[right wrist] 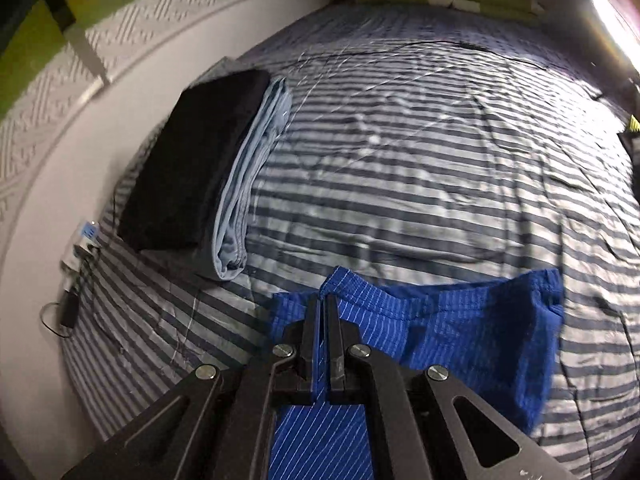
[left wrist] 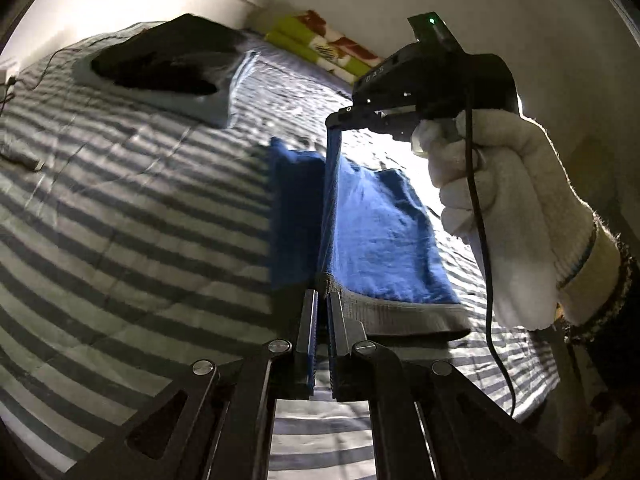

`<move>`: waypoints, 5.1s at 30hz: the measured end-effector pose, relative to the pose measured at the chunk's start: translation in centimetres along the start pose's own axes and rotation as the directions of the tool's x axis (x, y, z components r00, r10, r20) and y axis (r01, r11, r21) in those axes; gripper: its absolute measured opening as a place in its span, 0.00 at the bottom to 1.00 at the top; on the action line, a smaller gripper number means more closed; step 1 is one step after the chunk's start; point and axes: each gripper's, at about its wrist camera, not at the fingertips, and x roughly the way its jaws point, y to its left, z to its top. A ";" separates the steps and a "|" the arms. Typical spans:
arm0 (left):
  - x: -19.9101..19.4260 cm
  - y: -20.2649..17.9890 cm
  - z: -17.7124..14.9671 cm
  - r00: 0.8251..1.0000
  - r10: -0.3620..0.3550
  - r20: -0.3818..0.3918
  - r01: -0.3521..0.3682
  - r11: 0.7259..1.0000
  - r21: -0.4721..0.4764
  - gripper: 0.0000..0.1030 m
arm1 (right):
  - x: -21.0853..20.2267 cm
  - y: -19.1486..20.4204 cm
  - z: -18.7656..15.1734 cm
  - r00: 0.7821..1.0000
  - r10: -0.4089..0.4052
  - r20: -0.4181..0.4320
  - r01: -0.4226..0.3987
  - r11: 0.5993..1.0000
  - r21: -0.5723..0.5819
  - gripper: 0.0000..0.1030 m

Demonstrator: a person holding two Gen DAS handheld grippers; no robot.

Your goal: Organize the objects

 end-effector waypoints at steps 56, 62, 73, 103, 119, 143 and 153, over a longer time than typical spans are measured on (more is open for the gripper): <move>8.6 0.3 10.9 0.963 0.146 -0.226 -0.126 0.987 0.099 0.61 | -6.6 -16.7 -13.0 0.949 0.312 0.034 -0.311 0.921 0.236 0.25; 10.7 1.5 10.6 0.953 0.076 -0.294 -0.058 0.996 0.068 0.59 | -3.5 -16.7 -12.1 0.939 0.345 -0.014 -0.329 0.907 0.263 0.25; 11.7 0.8 9.5 0.943 0.041 -0.330 0.006 0.990 0.139 0.05 | -1.7 -16.7 -13.0 0.876 0.482 -0.031 -0.456 0.847 0.274 0.19; -5.2 -9.4 5.9 0.961 -0.181 -0.209 0.189 0.982 0.021 0.04 | -19.7 -17.6 -21.2 0.762 0.580 0.288 -0.637 0.752 0.170 0.05; 13.7 -2.2 12.3 0.955 0.032 -0.294 -0.056 0.996 -0.073 0.34 | -4.0 -24.2 -11.8 0.879 0.462 0.120 -0.466 0.777 0.423 0.09; 11.2 -5.0 9.9 0.963 0.150 -0.222 -0.123 0.984 0.131 0.29 | -9.5 -18.2 -17.6 0.935 0.351 0.057 -0.356 0.922 0.152 0.17; 10.8 -4.6 7.2 0.943 0.137 -0.304 -0.092 0.983 0.159 0.71 | -8.1 -21.0 -18.0 0.942 0.332 0.058 -0.334 0.898 0.288 0.40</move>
